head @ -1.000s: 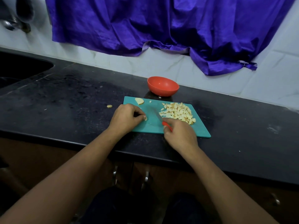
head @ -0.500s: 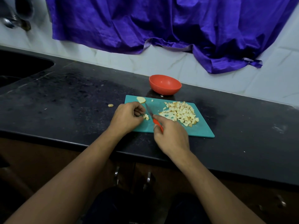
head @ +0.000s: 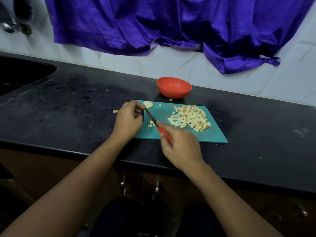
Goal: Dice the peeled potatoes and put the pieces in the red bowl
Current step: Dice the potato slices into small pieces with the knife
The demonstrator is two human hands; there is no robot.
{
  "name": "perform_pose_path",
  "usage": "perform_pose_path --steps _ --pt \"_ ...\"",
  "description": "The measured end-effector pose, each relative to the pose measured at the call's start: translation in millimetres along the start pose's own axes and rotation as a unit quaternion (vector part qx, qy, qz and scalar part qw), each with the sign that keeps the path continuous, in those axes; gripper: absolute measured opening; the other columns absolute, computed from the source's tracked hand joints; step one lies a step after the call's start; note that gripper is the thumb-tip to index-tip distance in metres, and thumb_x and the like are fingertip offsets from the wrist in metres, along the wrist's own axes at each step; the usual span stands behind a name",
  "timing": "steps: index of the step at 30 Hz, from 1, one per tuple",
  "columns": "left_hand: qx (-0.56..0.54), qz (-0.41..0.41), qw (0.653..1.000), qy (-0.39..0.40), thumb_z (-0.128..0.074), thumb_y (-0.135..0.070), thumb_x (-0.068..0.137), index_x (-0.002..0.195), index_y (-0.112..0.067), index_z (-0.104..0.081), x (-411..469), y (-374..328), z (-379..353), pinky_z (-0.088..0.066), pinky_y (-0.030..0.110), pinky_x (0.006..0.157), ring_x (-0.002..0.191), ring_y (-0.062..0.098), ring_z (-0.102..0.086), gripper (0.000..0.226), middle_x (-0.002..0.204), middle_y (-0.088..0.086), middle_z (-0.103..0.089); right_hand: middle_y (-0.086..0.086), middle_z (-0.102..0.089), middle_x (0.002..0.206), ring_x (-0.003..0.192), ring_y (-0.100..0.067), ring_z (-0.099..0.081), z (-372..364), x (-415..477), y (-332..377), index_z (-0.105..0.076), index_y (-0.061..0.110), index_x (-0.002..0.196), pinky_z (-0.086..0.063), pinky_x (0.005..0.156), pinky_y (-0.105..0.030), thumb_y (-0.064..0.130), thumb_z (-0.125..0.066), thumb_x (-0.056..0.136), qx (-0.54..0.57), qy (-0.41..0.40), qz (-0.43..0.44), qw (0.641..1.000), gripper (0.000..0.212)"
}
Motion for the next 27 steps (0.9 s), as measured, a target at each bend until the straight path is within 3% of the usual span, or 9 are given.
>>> perform_pose_path --steps 3,7,13,18,23,27 --pt "-0.004 0.007 1.0 -0.009 -0.057 0.005 0.084 0.103 -0.022 -0.061 -0.7 -0.1 1.7 -0.047 0.018 0.079 0.088 0.004 -0.058 0.033 0.105 -0.003 -0.055 0.01 -0.06 0.081 0.074 -0.009 -0.053 -3.7 -1.5 1.0 -0.049 0.041 0.148 -0.046 0.067 -0.031 0.039 -0.047 0.104 -0.035 0.034 0.014 0.999 0.044" --pt "0.009 0.014 1.0 -0.005 -0.058 0.003 0.085 0.103 -0.022 -0.062 -0.3 -1.1 1.3 -0.047 0.019 0.077 0.087 0.005 -0.058 0.031 0.106 -0.002 -0.057 0.012 -0.056 0.08 0.072 -0.008 -0.05 -4.0 0.3 -7.2 -0.047 0.041 0.148 -0.042 0.065 -0.03 0.039 -0.045 0.104 -0.067 0.048 0.01 0.997 0.044" --pt "0.043 0.013 0.999 0.015 -0.06 -0.001 0.085 0.1 -0.022 -0.066 1.0 -1.4 -2.1 -0.046 0.018 0.071 0.081 0.006 -0.06 0.027 0.101 -0.004 -0.06 0.007 -0.068 0.081 0.068 -0.012 -0.053 11.5 6.1 -53.9 -0.057 0.037 0.142 -0.039 0.061 -0.031 0.033 -0.046 0.102 -0.095 -0.014 -0.087 0.992 0.041" --pt "0.06 -0.005 0.997 0.043 -0.063 -0.009 0.085 0.097 -0.028 -0.067 17.3 -3.6 -8.2 -0.055 0.037 0.075 0.08 0.013 -0.064 0.023 0.098 -0.004 -0.064 0.011 -0.055 0.069 0.061 -0.01 -0.048 13.4 3.6 -60.0 -0.055 0.035 0.144 -0.035 0.057 -0.03 0.034 -0.048 0.103 -0.049 -0.053 -0.101 0.992 0.042" --pt "0.152 -0.03 0.987 0.05 -0.068 -0.021 0.091 0.116 -0.025 -0.068 53.9 -10.6 -21.3 -0.05 0.038 0.083 0.101 0.021 -0.063 0.026 0.118 -0.002 -0.063 0.012 -0.053 0.065 0.055 -0.005 -0.046 14.1 3.7 -62.5 -0.054 0.035 0.146 -0.033 0.053 -0.029 0.035 -0.048 0.103 -0.032 -0.057 -0.099 0.993 0.043" --pt "0.253 -0.024 0.958 0.132 -0.062 -0.032 0.098 0.137 -0.023 -0.062 74.2 -3.7 -41.9 -0.05 0.049 0.098 0.128 0.032 -0.052 0.04 0.136 0.007 -0.062 0.013 -0.051 0.065 0.054 -0.005 -0.043 15.3 3.2 -62.7 -0.055 0.035 0.145 -0.036 0.057 -0.029 0.034 -0.049 0.102 -0.026 -0.06 -0.099 0.993 0.043"
Point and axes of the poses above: each hand's wrist, its own x-axis towards the middle knuckle, its own z-axis out of the back of the hand, y = z × x, the point moved 5 cm from there along x, towards the middle knuckle
